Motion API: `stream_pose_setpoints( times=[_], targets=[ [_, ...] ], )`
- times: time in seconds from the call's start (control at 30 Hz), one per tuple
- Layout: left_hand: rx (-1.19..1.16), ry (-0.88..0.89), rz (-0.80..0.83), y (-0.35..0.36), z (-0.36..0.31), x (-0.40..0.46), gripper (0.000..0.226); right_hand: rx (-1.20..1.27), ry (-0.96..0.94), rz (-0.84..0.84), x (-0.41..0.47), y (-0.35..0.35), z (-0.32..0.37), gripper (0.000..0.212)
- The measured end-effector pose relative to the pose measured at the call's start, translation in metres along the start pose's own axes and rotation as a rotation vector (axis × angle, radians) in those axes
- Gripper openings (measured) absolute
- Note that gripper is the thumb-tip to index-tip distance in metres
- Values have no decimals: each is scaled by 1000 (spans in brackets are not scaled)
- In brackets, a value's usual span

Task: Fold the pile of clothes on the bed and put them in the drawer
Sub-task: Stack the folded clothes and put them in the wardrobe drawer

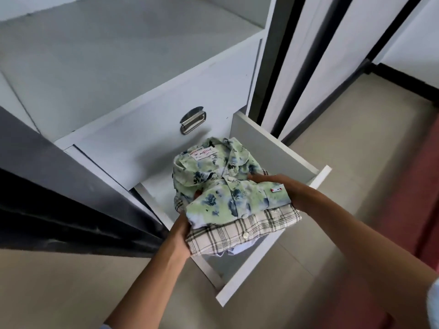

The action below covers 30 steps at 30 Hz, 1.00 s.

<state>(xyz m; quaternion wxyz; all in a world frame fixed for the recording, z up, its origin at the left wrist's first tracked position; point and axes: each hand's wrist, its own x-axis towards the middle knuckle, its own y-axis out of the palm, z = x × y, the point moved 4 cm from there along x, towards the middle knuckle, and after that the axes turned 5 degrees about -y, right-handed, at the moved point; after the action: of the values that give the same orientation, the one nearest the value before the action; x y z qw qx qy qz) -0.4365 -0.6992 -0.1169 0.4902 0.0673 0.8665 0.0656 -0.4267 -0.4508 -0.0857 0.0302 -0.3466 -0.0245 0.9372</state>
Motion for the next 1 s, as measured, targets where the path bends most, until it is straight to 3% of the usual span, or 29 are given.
stream_pose_setpoints(
  times=[0.13,0.2,0.27,0.3,0.4,0.43,0.63,0.73,0.8,0.87,0.93,1.0],
  targets=[
    [-85,-95,165,12,0,21,32,33,13,30,29,-12,-2,42],
    [-46,-138,152,16,4,35,66,45,20,-44,39,-24,-12,44],
    [120,-209,18,15,14,44,109,-82,48,-109,39,-28,-27,49],
    [225,-217,-51,16,18,45,115,-154,63,-62,39,-22,-35,53],
    [464,-102,-98,32,23,47,95,-627,21,228,41,16,-54,61],
    [541,-63,-88,40,26,47,88,-800,7,255,45,26,-62,65],
    [735,15,-48,43,38,54,81,-1339,-13,1,40,37,-78,63],
    [1080,202,-127,45,51,39,77,-1444,-124,-73,14,32,-77,60],
    [1284,388,-149,52,69,15,73,-1374,-231,-83,-10,28,-84,78],
    [1399,631,-66,64,85,-8,71,-1344,-387,-63,-34,17,-93,91],
    [1563,837,47,71,105,-13,71,-1463,-498,-3,-48,1,-109,84],
    [1754,957,120,72,119,-7,78,-1554,-491,30,-49,-12,-126,76]
  ],
)
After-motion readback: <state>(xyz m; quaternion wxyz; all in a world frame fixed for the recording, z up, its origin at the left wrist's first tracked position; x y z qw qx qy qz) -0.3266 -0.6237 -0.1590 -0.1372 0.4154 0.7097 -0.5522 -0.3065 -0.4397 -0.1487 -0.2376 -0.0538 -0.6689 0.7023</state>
